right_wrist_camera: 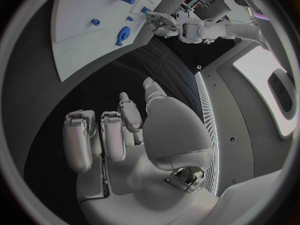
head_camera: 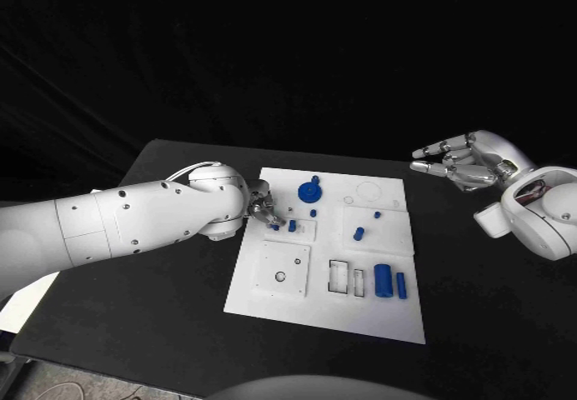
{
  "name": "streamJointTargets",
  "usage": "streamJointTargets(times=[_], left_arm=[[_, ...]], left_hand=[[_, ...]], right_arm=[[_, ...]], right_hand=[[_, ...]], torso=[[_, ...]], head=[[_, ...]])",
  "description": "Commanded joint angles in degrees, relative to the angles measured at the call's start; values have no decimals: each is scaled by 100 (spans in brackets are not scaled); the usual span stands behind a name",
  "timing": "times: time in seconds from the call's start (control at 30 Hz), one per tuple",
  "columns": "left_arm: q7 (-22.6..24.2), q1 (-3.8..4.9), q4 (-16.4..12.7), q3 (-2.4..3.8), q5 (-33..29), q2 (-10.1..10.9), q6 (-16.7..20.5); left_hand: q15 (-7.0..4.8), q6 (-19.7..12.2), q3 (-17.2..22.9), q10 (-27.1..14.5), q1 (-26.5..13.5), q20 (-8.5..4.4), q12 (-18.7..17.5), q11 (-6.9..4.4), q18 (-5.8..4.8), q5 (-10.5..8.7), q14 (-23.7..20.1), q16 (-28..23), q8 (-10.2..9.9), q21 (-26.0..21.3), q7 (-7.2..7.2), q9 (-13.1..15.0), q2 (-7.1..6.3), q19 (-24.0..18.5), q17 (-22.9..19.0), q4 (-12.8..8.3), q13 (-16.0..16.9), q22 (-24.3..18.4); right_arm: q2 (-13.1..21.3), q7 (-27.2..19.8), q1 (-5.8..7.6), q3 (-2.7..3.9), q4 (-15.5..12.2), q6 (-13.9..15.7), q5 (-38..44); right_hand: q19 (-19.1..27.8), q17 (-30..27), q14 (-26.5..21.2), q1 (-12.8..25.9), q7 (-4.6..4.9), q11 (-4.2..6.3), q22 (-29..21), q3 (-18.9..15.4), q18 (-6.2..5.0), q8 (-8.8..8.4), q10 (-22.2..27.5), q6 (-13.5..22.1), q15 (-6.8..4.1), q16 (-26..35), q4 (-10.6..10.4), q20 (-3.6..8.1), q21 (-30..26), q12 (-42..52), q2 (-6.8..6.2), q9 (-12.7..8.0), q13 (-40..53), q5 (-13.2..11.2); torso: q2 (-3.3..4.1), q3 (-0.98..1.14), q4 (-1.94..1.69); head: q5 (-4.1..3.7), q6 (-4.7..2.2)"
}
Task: Assemble the parts on the task board
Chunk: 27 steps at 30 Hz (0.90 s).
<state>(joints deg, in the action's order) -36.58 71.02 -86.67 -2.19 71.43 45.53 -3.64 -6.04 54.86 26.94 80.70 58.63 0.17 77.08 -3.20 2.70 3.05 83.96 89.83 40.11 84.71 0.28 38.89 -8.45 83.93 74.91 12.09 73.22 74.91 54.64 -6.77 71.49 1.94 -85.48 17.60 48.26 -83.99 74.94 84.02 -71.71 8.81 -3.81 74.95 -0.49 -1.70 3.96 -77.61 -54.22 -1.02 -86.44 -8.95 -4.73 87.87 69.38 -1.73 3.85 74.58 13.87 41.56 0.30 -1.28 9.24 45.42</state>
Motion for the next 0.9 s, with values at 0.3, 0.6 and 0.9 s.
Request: streamJointTargets(times=[0.3,0.6,0.9], left_arm=[[-12,-10,-79,-4,-89,0,113],[-16,-10,-87,-3,-92,15,141],[-20,-10,-48,-2,-92,25,143]], left_hand=[[-56,54,-128,71,-85,-44,61,-25,-113,16,604,17,39,60,2,-15,-69,379,1509,53,35,840],[-64,70,-213,81,-121,-52,68,-32,-114,22,604,17,50,64,-6,-33,-93,382,1509,167,43,848],[-67,77,-287,84,-149,-56,68,-34,-117,23,604,17,57,70,-8,-48,-134,385,1509,273,44,858]], right_arm=[[-27,-25,-16,1,22,-67,-7],[-29,-21,-19,0,24,-70,-8],[-33,-18,-21,0,34,-68,-13]], right_hand=[[-428,950,460,25,6,-6,1040,-34,68,9,49,-40,36,40,-7,-37,-26,-13,50,7,-5,24],[-428,950,460,25,6,-6,1040,-34,68,9,49,-40,36,40,-7,-37,-26,-13,50,7,-5,24],[-428,950,460,25,6,-6,1040,-34,68,9,49,-40,36,40,-7,-37,-26,-13,50,7,-5,24]], torso=[[2,0,-1],[1,3,1],[1,3,0]], head=[[6,0],[3,5],[-6,1]])
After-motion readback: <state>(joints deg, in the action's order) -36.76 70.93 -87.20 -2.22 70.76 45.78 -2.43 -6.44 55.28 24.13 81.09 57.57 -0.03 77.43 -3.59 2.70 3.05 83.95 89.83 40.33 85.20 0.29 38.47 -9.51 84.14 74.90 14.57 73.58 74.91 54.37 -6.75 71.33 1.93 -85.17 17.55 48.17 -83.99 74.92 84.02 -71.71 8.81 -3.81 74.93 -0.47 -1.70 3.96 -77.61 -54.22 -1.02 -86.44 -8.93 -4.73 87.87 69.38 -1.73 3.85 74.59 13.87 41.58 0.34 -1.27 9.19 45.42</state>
